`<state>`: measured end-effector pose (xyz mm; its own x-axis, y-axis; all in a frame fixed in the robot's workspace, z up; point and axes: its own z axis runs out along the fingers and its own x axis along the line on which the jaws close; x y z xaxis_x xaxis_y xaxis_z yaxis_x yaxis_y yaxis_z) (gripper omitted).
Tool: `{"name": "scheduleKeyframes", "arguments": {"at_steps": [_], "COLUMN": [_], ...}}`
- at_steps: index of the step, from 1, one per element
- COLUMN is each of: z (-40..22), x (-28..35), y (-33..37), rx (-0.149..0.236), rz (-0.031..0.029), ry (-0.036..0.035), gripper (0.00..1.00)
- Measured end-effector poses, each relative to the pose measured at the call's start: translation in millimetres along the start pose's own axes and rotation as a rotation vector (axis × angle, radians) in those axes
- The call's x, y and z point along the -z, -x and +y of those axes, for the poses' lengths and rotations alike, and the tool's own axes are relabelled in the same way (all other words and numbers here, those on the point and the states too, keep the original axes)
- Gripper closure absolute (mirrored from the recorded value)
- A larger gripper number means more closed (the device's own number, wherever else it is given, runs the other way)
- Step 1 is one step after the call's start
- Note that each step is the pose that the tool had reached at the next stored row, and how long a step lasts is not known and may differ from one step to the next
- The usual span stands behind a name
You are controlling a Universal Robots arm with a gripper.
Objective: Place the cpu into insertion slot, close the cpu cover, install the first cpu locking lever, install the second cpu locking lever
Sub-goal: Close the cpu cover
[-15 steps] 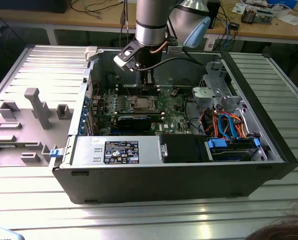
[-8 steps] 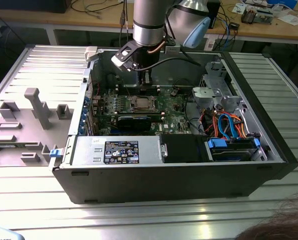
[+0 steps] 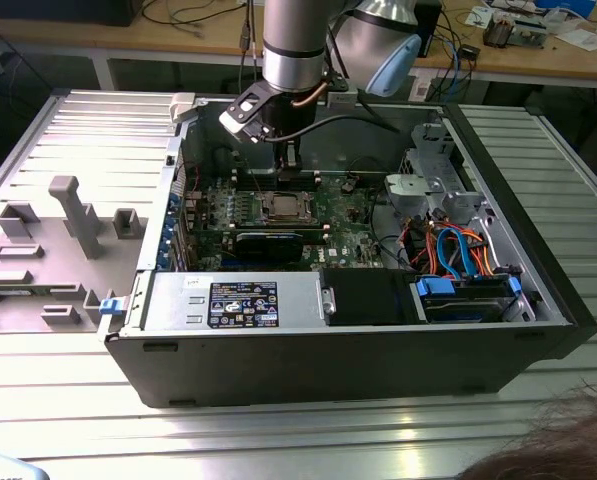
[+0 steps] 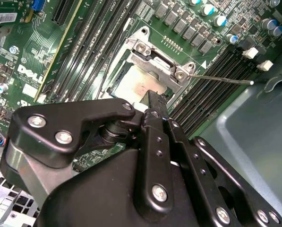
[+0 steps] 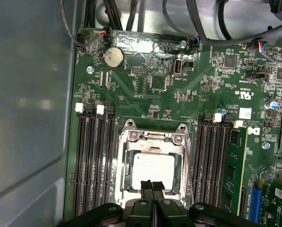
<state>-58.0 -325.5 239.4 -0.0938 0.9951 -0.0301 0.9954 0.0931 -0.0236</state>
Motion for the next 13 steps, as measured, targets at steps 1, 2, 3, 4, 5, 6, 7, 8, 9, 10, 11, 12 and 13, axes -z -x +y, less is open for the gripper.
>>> {"name": "scheduleKeyframes", "arguments": {"at_steps": [1,2,3,4,5,6,7,8,9,10,11,12,13], "z": [-0.5,-1.0,-1.4,-2.1,-2.5,-2.9,-3.3,-3.6,-4.0,-4.4,-4.8,-5.2,-5.9], "x": [0.0,0.0,-0.1,-0.1,-0.1,-0.2,-0.2,-0.2,-0.2,-0.3,-0.3,-0.3,-0.3], "y": [-0.1,-0.1,-0.1,-0.2,-0.3,-0.3,-0.3,-0.4,-0.4,-0.4,-0.5,-0.5,-0.6], "rx": [0.000,0.000,0.000,0.000,0.000,0.000,0.000,0.000,0.000,0.000,0.000,0.000,0.000], "rz": [0.0000,0.0000,0.0000,0.0000,0.0000,0.0000,0.0000,0.0000,0.0000,0.0000,0.0000,0.0000,0.0000], "ry": [0.0000,0.0000,0.0000,0.0000,0.0000,0.0000,0.0000,0.0000,0.0000,0.0000,0.0000,0.0000,0.0000], "gripper": [0.89,0.89,0.89,0.89,0.89,0.89,0.89,0.89,0.89,0.89,0.89,0.89,0.89]}}
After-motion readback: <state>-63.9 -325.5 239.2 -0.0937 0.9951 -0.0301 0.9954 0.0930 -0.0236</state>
